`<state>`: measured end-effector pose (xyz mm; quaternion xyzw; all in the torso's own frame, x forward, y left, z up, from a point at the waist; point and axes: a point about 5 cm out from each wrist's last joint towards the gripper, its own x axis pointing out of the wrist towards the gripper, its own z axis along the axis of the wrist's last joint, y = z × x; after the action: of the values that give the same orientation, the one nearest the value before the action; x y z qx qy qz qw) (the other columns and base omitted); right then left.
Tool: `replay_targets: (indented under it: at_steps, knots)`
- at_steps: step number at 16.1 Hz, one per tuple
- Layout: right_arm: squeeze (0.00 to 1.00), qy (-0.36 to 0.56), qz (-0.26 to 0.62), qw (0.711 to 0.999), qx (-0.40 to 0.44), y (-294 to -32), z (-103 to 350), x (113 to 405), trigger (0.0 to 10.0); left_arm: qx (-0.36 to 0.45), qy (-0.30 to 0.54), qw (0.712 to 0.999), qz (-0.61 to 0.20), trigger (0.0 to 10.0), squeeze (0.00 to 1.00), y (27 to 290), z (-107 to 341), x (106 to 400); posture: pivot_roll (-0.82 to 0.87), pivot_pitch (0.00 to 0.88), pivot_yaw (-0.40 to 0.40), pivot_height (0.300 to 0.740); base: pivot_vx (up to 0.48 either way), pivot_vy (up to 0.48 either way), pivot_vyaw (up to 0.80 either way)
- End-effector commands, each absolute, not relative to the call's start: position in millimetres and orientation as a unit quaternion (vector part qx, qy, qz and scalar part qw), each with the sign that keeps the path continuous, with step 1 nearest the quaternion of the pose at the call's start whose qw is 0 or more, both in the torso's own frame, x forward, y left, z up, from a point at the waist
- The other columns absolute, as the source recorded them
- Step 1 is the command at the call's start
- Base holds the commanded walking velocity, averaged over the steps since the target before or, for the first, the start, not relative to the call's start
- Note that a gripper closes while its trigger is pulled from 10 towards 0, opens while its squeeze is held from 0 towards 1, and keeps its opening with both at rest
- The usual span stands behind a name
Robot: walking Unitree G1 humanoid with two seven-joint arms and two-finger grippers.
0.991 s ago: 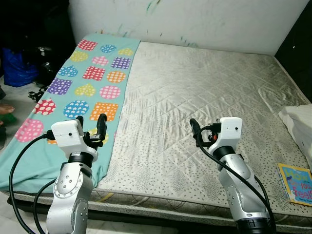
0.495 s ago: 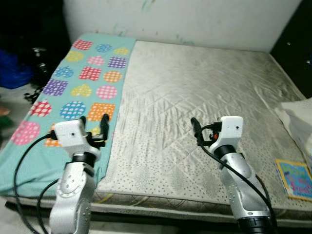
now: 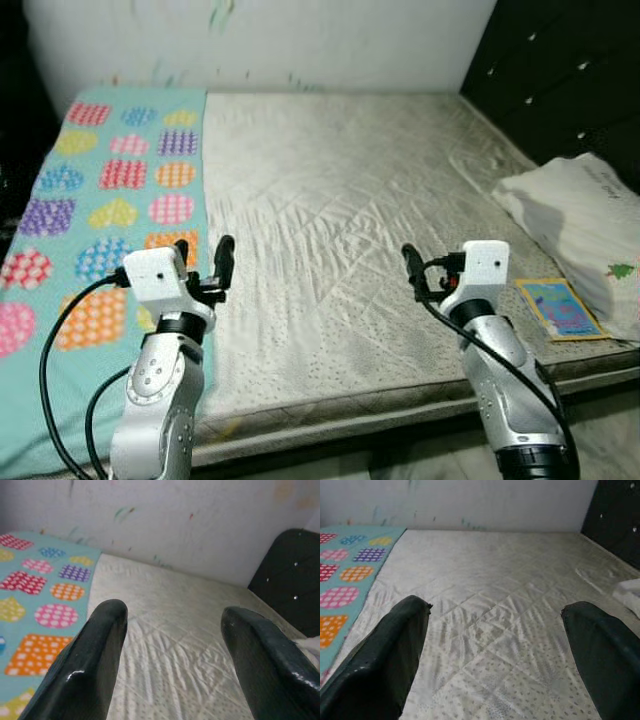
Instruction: Clean up the room
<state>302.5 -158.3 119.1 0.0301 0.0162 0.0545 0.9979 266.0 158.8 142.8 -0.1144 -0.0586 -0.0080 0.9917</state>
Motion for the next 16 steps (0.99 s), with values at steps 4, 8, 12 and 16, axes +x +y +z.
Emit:
replay_targets:
  at_steps: [4,8,12,16]
  knots:
    - [0.00,0.015,0.075,0.996,0.035,-149.8,121.6,305.4,10.0,-0.110,-0.055,0.992,0.002,10.0,0.00,164.1,141.4,266.0,-0.03,0.063,-0.071,0.740,0.000,0.480,0.00]
    - [0.00,0.016,0.080,0.996,0.035,-148.8,121.2,305.8,10.0,-0.110,-0.054,0.992,0.004,10.0,0.00,164.1,141.2,266.4,-0.03,0.062,-0.071,0.740,0.000,0.480,0.00]
    - [0.00,0.015,0.084,0.996,0.035,-148.1,121.3,306.6,10.0,-0.113,-0.051,0.992,0.008,10.0,0.00,164.7,140.6,267.4,-0.03,0.060,-0.072,0.740,0.000,0.480,0.00]
    - [0.00,0.008,0.086,0.996,0.019,-150.1,123.3,313.0,10.0,-0.120,-0.056,0.991,0.017,10.0,0.00,167.9,146.4,271.4,-0.01,0.030,-0.074,0.740,0.000,0.335,0.00]
